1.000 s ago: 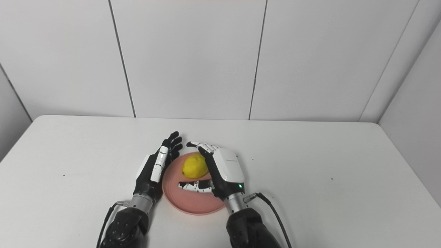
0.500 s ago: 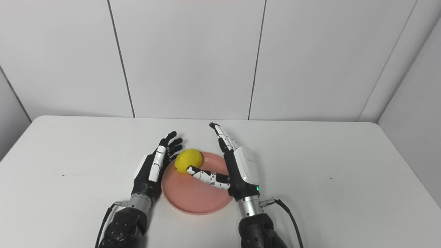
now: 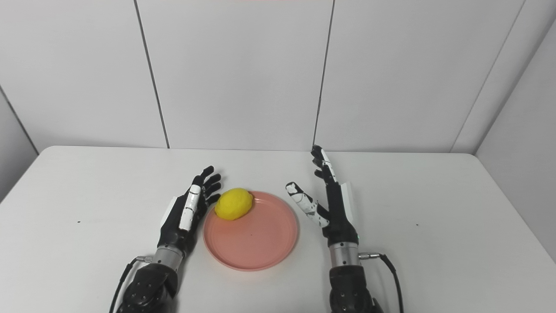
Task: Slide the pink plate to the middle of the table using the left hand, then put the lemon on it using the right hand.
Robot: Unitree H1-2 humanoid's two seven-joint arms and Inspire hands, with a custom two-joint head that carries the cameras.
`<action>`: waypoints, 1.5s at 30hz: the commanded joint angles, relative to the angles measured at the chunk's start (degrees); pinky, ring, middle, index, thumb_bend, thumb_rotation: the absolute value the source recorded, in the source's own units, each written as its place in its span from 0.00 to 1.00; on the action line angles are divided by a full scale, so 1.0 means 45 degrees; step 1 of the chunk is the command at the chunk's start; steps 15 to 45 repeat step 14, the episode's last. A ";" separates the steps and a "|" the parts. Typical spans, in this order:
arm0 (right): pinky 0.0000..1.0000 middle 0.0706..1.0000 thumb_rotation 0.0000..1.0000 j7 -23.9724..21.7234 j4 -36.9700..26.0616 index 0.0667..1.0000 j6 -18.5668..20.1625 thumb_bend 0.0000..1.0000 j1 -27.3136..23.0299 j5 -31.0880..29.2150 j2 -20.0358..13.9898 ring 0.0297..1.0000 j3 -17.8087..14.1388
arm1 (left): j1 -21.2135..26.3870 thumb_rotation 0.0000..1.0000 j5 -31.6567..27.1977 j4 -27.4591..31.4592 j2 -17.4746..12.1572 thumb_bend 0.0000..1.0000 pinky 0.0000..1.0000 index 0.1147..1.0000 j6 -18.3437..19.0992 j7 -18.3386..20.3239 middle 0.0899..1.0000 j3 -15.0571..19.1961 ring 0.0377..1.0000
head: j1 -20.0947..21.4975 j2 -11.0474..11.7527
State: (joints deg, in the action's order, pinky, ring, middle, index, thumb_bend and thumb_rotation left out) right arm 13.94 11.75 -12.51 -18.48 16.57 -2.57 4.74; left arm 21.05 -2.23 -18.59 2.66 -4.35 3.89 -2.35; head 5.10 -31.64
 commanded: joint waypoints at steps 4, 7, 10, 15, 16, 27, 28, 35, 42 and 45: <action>0.84 0.92 0.93 -0.0415 0.0130 0.93 -0.0067 0.62 -0.0283 -0.0872 0.0244 0.90 -0.0316 | 0.0018 1.00 -0.0131 0.0156 -0.0227 0.70 0.87 0.90 -0.0429 0.0215 0.90 0.0072 0.91 | 0.0032 0.0031; 0.85 0.92 0.94 -0.0552 0.0338 0.94 -0.0077 0.61 -0.0315 -0.1114 0.0312 0.90 -0.0390 | 0.0028 1.00 -0.0260 0.0081 -0.0284 0.72 0.87 0.90 -0.0535 0.0263 0.90 0.0175 0.91 | 0.0032 0.0031; 0.88 0.93 0.96 -0.0620 0.0433 0.94 -0.0071 0.61 -0.0315 -0.1238 0.0364 0.91 -0.0419 | 0.0016 1.00 -0.0346 0.0043 -0.0294 0.72 0.87 0.90 -0.0582 0.0256 0.90 0.0237 0.91 | 0.0032 0.0031; 0.91 0.93 0.98 -0.0802 0.0453 0.95 0.0087 0.63 -0.0220 -0.1531 0.0452 0.93 -0.0424 | 0.0026 1.00 -0.0227 -0.0076 -0.0323 0.71 0.87 0.90 -0.0836 0.0206 0.90 0.0207 0.91 | 0.0093 0.0067; 0.91 0.93 0.98 -0.0802 0.0453 0.95 0.0087 0.63 -0.0220 -0.1531 0.0452 0.93 -0.0424 | 0.0026 1.00 -0.0227 -0.0076 -0.0323 0.71 0.87 0.90 -0.0836 0.0206 0.90 0.0207 0.91 | 0.0093 0.0067; 0.91 0.93 0.98 -0.0802 0.0453 0.95 0.0087 0.63 -0.0220 -0.1531 0.0452 0.93 -0.0424 | 0.0026 1.00 -0.0227 -0.0076 -0.0323 0.71 0.87 0.90 -0.0836 0.0206 0.90 0.0207 0.91 | 0.0093 0.0067; 0.91 0.93 0.98 -0.0802 0.0453 0.95 0.0087 0.63 -0.0220 -0.1531 0.0452 0.93 -0.0424 | 0.0026 1.00 -0.0227 -0.0076 -0.0323 0.71 0.87 0.90 -0.0836 0.0206 0.90 0.0207 0.91 | 0.0093 0.0067; 0.91 0.93 0.98 -0.0802 0.0453 0.95 0.0087 0.63 -0.0220 -0.1531 0.0452 0.93 -0.0424 | 0.0026 1.00 -0.0227 -0.0076 -0.0323 0.71 0.87 0.90 -0.0836 0.0206 0.90 0.0207 0.91 | 0.0093 0.0067; 0.91 0.93 0.98 -0.0802 0.0453 0.95 0.0087 0.63 -0.0220 -0.1531 0.0452 0.93 -0.0424 | 0.0026 1.00 -0.0227 -0.0076 -0.0323 0.71 0.87 0.90 -0.0836 0.0206 0.90 0.0207 0.91 | 0.0093 0.0067; 0.91 0.93 0.98 -0.0802 0.0453 0.95 0.0087 0.63 -0.0220 -0.1531 0.0452 0.93 -0.0424 | 0.0026 1.00 -0.0227 -0.0076 -0.0323 0.71 0.87 0.90 -0.0836 0.0206 0.90 0.0207 0.91 | 0.0093 0.0067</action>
